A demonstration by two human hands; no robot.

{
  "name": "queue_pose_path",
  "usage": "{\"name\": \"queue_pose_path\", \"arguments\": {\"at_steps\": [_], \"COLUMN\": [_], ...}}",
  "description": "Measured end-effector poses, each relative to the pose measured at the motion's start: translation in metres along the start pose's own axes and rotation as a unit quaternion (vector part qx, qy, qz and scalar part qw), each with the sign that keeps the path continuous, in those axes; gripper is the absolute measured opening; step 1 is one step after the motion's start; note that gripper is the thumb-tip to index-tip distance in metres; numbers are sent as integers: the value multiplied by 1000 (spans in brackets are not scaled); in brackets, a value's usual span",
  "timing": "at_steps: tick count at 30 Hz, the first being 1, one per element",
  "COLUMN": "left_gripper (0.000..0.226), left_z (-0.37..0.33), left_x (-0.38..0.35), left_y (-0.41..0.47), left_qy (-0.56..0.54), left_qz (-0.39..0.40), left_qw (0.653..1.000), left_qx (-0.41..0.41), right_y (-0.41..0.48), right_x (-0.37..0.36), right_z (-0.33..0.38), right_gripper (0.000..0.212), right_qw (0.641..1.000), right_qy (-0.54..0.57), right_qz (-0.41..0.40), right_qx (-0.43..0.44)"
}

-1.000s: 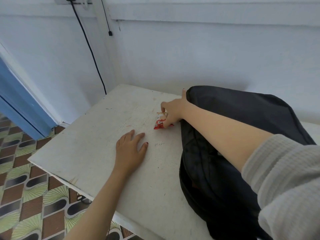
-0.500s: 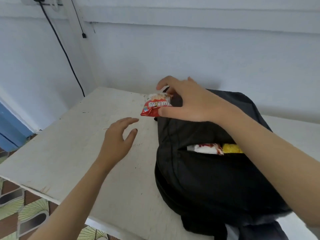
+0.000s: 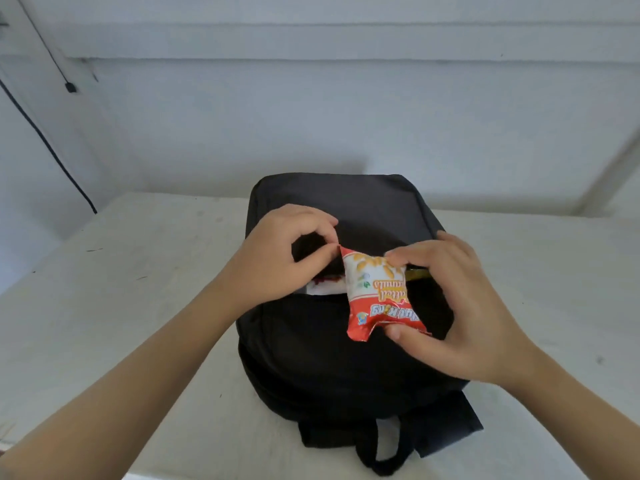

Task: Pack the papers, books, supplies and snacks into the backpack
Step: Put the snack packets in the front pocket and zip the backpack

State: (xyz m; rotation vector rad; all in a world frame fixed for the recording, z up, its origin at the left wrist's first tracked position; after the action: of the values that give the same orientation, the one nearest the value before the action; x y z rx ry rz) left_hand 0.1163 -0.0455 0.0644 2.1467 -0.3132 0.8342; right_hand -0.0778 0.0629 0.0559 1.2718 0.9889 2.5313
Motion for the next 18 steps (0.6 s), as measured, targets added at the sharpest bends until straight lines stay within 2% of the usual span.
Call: {"name": "queue_pose_path", "arguments": {"at_steps": [5,10,14,18], "left_gripper": [26,28,14,16], "left_z": [-10,-15,-16,-22], "left_x": [-16,-27,-27,-25], "left_y": [11,18,24,32], "left_qy": [26,97,110,77], "left_qz": [37,57,-2,-67], "left_qw": [998,990,988,987], "left_qx": [-52,-82,-108,-121], "right_y": [-27,-36,-36,-30], "right_x": [11,13,11,8], "right_z": [-9,-15,-16,-16], "right_gripper": [55,56,56,58], "right_qw": [1000,999,997,991], "right_qy": [-19,-46,-75,-133], "right_qz": [6,4,8,9], "right_qx": [-18,-21,-21,2]}}
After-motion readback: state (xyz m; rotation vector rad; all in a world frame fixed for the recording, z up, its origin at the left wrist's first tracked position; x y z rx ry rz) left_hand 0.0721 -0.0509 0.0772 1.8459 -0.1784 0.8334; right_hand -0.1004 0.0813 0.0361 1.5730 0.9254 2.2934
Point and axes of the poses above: each hand's wrist, its own y-axis towards the middle knuckle, its own x-axis out of the back of the hand, z = x × y, the point moved 2 cm from there along y, towards the middle knuckle, and after that the axes turned 8 degrees about -z, right-handed, at the moved point
